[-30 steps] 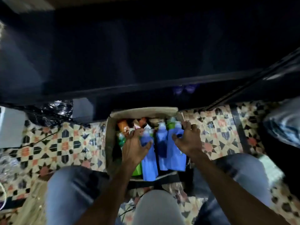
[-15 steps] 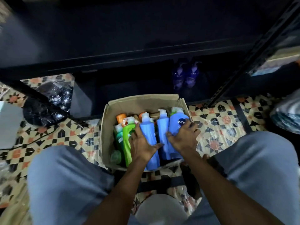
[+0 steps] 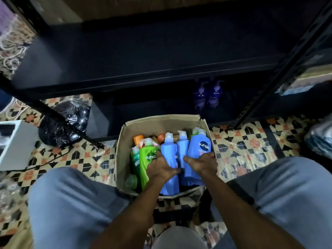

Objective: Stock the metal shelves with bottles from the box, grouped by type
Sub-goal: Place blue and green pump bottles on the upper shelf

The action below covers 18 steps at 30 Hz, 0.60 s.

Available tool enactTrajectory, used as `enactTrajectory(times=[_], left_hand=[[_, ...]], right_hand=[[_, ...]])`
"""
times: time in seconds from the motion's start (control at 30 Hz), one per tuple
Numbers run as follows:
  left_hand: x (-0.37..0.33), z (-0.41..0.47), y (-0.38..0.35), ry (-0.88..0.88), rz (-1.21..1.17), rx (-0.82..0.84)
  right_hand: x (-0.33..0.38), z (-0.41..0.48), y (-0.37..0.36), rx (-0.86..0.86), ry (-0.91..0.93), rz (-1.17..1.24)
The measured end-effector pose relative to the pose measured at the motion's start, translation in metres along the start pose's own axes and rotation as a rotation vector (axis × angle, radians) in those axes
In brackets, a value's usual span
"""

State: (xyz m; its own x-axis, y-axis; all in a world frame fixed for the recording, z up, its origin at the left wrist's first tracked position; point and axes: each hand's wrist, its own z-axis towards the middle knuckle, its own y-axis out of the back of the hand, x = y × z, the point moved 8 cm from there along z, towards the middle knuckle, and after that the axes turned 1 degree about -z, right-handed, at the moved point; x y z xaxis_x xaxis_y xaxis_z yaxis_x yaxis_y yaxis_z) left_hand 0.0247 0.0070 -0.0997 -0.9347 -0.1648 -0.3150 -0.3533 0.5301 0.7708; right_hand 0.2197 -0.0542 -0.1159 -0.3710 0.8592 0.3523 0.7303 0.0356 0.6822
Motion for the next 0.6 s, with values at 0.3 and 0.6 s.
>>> enactTrajectory(times=[0.3,0.6], left_hand=[[0.005,-0.007,0.017,0.020,-0.305,-0.043],[-0.039,-0.054,0.125,-0.278,-0.562,-0.301]], right_hand=[[-0.007,-0.006,0.008,-0.022,0.044,0.266],[0.039,-0.073,0.111,-0.241,0.321,0.483]])
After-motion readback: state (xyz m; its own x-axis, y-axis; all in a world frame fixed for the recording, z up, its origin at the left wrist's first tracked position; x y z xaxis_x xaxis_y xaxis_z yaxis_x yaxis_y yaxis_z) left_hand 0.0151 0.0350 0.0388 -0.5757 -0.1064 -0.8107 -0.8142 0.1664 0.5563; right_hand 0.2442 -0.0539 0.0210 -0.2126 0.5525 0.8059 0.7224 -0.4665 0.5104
